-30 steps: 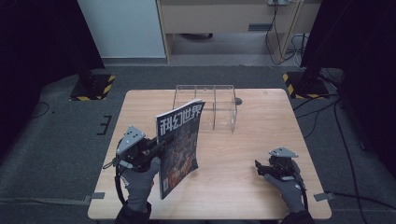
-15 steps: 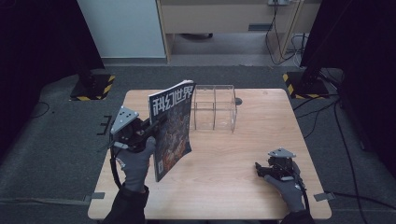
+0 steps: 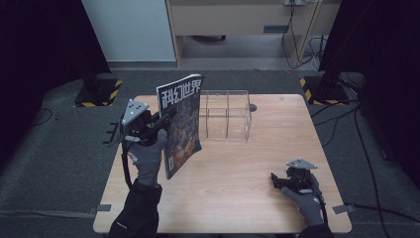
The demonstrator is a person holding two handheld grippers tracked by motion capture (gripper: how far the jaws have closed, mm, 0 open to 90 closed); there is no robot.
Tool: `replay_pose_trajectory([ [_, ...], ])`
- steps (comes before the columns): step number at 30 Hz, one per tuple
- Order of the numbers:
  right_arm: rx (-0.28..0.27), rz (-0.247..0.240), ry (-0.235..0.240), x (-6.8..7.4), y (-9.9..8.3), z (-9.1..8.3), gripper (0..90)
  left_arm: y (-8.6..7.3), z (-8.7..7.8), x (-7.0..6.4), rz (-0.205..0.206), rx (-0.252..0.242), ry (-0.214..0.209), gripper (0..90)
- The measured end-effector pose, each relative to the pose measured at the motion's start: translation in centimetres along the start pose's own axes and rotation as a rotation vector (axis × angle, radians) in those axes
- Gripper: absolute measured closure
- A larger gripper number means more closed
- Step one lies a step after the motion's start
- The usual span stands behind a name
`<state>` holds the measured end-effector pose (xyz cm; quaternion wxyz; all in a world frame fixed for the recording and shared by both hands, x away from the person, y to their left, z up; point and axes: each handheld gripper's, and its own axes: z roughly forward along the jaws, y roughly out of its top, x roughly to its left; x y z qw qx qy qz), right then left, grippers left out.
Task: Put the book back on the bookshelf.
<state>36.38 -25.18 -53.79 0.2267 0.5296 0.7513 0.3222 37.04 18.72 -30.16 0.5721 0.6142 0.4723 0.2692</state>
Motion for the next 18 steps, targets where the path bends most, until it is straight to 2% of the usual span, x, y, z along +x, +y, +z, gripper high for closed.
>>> replay_pose_trajectory([
  [6,-0.001,-0.002,0.000,0.0,0.0,0.0,12.6,0.4,0.8,0.5,-0.012,0.003,0.012,82.3],
  [10,0.000,-0.002,0.000,0.0,0.0,0.0,12.2,0.7,1.5,0.6,0.002,0.017,0.024,82.3],
  [18,0.006,0.003,0.001,0.1,0.0,0.1,9.5,1.5,2.6,1.0,0.010,0.008,0.052,82.3],
])
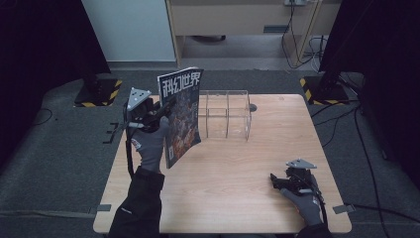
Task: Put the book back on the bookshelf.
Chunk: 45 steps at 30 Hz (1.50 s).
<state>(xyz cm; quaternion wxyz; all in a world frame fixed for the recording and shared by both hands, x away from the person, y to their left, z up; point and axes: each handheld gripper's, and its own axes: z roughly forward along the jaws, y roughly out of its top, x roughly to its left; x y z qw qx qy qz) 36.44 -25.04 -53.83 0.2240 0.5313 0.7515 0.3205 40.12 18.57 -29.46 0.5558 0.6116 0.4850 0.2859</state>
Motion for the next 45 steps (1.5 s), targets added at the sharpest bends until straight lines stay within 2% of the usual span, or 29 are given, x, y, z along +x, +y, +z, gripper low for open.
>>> replay_pose_trajectory([
  [13,-0.002,-0.006,-0.001,0.0,0.0,0.0,9.5,0.3,2.8,0.7,-0.025,-0.005,0.042,82.3],
  [22,-0.003,-0.005,-0.003,0.0,0.0,0.0,9.5,0.1,4.1,0.7,-0.004,-0.020,0.076,82.3],
  [27,-0.002,-0.002,-0.005,0.0,0.0,0.0,9.5,-0.1,5.0,1.0,-0.026,-0.018,0.084,82.3],
  [38,-0.002,0.000,-0.006,0.0,0.0,0.0,9.5,-0.3,6.9,1.4,-0.045,-0.023,0.103,82.3],
  [43,-0.002,0.001,-0.006,0.0,0.0,0.0,9.5,-0.6,7.7,1.5,-0.044,-0.011,0.121,82.3],
  [45,-0.002,0.001,-0.006,0.1,0.0,0.0,9.5,-0.8,8.0,1.7,-0.059,-0.012,0.124,82.3],
])
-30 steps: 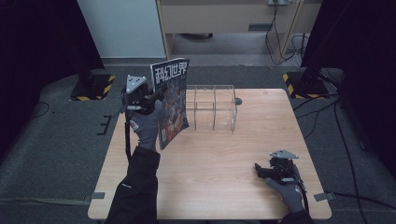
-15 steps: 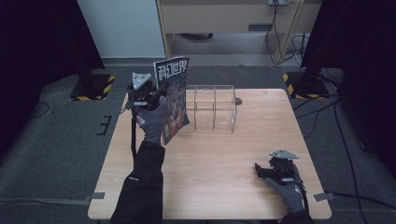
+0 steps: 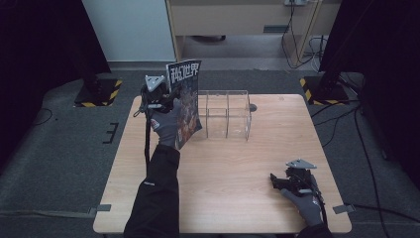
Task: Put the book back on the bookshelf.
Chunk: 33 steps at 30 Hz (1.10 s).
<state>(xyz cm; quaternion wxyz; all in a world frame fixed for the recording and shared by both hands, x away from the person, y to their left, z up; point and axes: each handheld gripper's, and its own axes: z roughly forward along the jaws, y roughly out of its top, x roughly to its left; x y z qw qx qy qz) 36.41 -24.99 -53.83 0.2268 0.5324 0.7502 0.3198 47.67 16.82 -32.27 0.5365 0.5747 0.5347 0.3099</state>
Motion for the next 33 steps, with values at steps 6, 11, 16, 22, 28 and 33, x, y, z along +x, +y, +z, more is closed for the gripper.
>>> replay_pose_trajectory([
  [6,0.000,-0.005,0.001,0.0,0.0,0.0,9.4,-0.4,0.9,-0.2,0.010,0.001,0.016,82.3],
  [11,0.001,-0.001,-0.001,0.0,0.0,0.0,9.3,-1.1,2.0,-0.1,-0.008,0.016,0.018,82.2],
  [16,0.001,0.001,-0.001,0.0,0.0,0.0,9.3,-2.0,2.6,-0.4,-0.003,0.018,0.041,82.2],
  [22,0.001,0.002,-0.002,0.0,0.0,0.0,9.3,-2.9,3.1,-0.2,-0.004,0.013,0.049,82.2],
  [28,0.002,0.000,-0.001,0.0,0.0,0.0,9.3,-3.6,3.0,0.2,-0.027,-0.002,0.037,82.2],
  [33,0.002,0.001,-0.003,0.0,0.0,0.0,9.3,-3.9,2.9,-0.1,-0.027,-0.012,0.027,82.1],
])
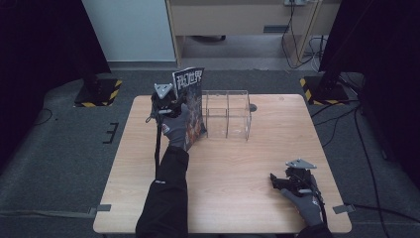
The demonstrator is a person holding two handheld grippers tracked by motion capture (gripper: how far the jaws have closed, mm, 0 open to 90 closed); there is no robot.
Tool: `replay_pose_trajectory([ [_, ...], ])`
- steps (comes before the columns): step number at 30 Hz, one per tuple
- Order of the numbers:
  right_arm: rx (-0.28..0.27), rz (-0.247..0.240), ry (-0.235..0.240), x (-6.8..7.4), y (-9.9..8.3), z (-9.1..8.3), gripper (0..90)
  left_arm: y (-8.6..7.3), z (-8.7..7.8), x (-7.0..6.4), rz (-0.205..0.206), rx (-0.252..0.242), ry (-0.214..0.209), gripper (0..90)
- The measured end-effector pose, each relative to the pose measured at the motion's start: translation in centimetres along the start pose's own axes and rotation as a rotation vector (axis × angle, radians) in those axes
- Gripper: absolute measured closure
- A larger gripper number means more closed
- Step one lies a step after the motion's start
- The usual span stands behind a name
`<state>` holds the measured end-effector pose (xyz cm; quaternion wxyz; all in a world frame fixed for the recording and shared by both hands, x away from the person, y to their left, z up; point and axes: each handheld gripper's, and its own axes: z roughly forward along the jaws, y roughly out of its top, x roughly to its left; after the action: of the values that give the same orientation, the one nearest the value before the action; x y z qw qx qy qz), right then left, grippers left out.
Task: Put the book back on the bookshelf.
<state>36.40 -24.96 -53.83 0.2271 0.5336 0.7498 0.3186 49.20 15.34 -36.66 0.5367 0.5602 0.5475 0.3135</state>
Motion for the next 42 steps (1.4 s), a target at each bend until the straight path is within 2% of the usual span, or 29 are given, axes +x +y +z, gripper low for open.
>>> replay_pose_trajectory([
  [7,0.000,0.001,-0.005,0.1,0.0,0.0,9.2,-1.1,-0.8,0.2,0.006,0.000,-0.033,81.8],
  [15,-0.001,-0.001,-0.006,0.0,0.0,0.0,9.1,-2.0,-2.6,0.2,0.038,-0.001,-0.058,81.5],
  [26,-0.001,-0.002,-0.006,0.0,0.0,0.0,9.1,-3.5,-5.3,0.7,0.043,-0.001,-0.098,81.3],
  [35,-0.001,-0.002,-0.006,0.0,0.0,0.0,9.1,-5.2,-7.7,1.8,0.039,0.015,-0.097,81.5],
  [42,-0.002,-0.003,-0.007,0.0,0.0,0.0,9.0,-6.2,-8.7,2.0,0.046,0.024,-0.102,81.4],
])
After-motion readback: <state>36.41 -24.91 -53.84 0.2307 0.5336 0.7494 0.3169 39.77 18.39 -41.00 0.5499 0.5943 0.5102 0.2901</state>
